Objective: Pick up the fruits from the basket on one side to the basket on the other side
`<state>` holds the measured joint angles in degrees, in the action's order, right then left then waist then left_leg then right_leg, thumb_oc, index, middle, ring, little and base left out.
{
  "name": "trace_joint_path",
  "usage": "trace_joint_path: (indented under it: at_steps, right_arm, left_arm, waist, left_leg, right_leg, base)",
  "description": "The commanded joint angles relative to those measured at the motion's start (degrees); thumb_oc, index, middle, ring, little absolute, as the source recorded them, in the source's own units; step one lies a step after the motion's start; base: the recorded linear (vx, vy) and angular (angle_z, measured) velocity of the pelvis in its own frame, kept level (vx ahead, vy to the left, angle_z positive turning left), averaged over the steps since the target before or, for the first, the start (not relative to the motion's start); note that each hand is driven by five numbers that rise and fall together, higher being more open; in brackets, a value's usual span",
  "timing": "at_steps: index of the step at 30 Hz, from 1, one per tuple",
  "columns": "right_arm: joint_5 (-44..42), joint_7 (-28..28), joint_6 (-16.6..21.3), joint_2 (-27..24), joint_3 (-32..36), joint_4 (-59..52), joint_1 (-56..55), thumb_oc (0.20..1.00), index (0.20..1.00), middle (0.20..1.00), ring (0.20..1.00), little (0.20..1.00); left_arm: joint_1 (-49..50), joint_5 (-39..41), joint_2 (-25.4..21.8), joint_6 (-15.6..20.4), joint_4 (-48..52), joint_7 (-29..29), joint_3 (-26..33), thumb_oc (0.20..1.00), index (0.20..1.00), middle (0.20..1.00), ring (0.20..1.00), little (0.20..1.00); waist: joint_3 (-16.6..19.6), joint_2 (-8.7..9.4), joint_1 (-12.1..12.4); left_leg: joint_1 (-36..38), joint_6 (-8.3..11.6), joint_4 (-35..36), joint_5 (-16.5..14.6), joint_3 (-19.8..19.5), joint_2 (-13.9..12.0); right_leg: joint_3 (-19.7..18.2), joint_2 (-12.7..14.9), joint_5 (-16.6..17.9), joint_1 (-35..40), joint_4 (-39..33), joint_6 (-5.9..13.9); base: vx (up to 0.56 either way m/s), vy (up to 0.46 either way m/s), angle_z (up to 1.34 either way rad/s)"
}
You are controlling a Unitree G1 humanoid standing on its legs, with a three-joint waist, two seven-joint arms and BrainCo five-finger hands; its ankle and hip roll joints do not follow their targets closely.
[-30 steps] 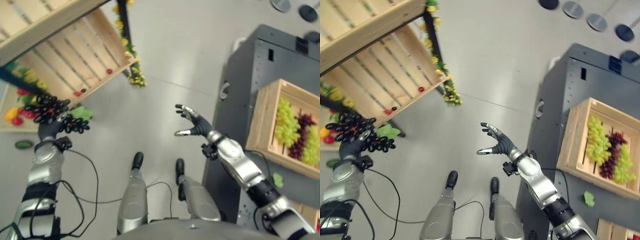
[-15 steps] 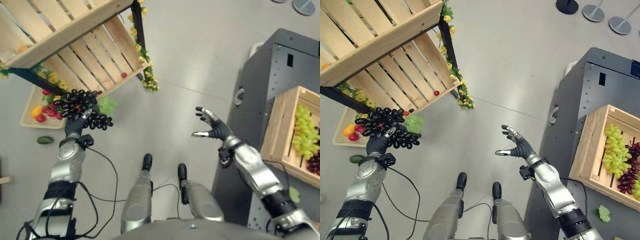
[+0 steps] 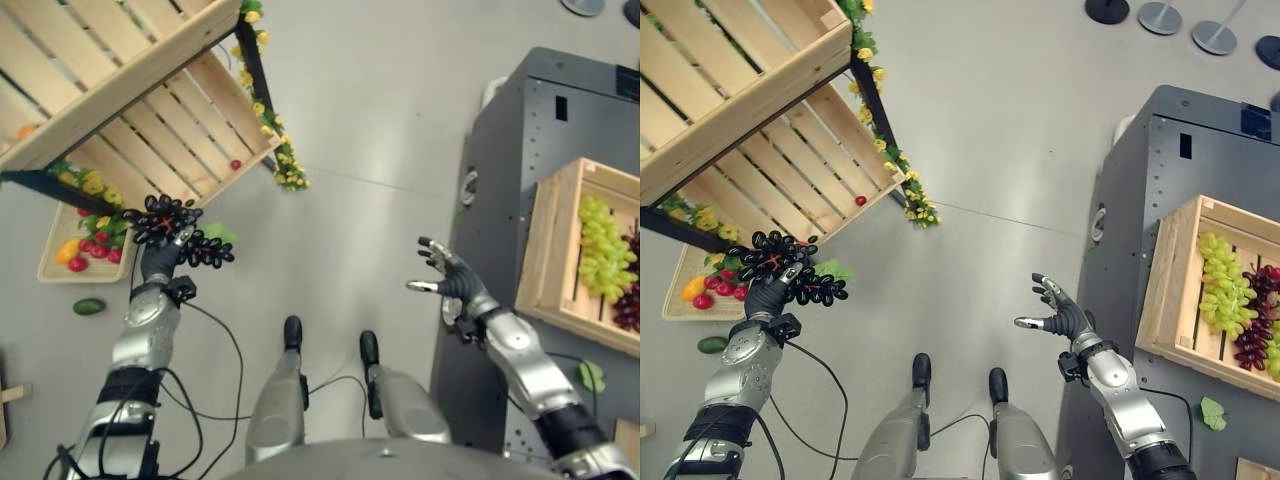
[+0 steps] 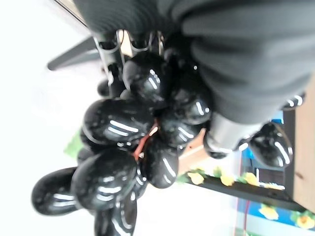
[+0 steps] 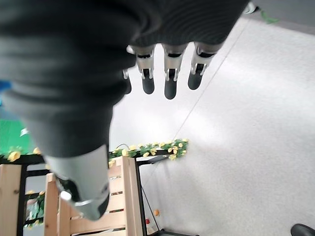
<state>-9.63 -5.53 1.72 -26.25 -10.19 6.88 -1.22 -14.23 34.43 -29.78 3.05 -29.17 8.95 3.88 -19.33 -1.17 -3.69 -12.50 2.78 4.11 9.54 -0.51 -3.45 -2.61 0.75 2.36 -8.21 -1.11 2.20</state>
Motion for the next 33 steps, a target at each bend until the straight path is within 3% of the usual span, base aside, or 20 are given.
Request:
trace_joint_path:
  at_steps: [1,14,33]
  right_arm:
    - [0.17,0.75,2.28,0.36,-1.16,-2.63,-1.74,1.000,1.000,1.000,1.000,1.000]
    - [-0.86,2.68,2.84,1.70,-3.42,-2.42,-0.89,1.000,1.000,1.000,1.000,1.000]
    - [-2.96,3.43,3.85,2.21,-5.19,-2.08,-1.13,1.000,1.000,1.000,1.000,1.000]
  left_arm:
    - [-5.29,-1.57,-6.15,3.95,-2.74,1.56,-0.01,0.200,0.200,0.200,0.200,0.200]
    - [-17.57,-1.35,-13.99,2.97,-13.97,2.64,-5.07,0.200,0.200,0.200,0.200,0.200]
    - [-30.40,-3.61,-28.40,1.09,-28.63,1.80,-10.49,0.200,0.200,0.200,0.200,0.200]
  waist:
    - [3.65,0.96,-0.52]
    - [1.84,3.32,-2.47]
    - [-0.21,5.59,-3.06]
  left_leg:
    - [-3.63,0.76,0.89,-2.45,-2.78,-0.36]
    - [-7.02,-0.32,0.89,-2.74,-1.01,1.39]
    - [-9.20,-0.87,0.89,-3.07,-1.23,1.94]
  right_leg:
    - [-0.75,2.39,-5.17,-4.53,3.28,2.74]
    - [-4.61,4.90,0.26,-7.59,-1.44,5.77]
    - [-4.50,5.57,3.52,-9.13,-3.44,7.73]
  base:
    - [-0.01,0.112,-0.11]
    - [0.01,0.091,-0.12]
    - [0.01,0.037,-0.04]
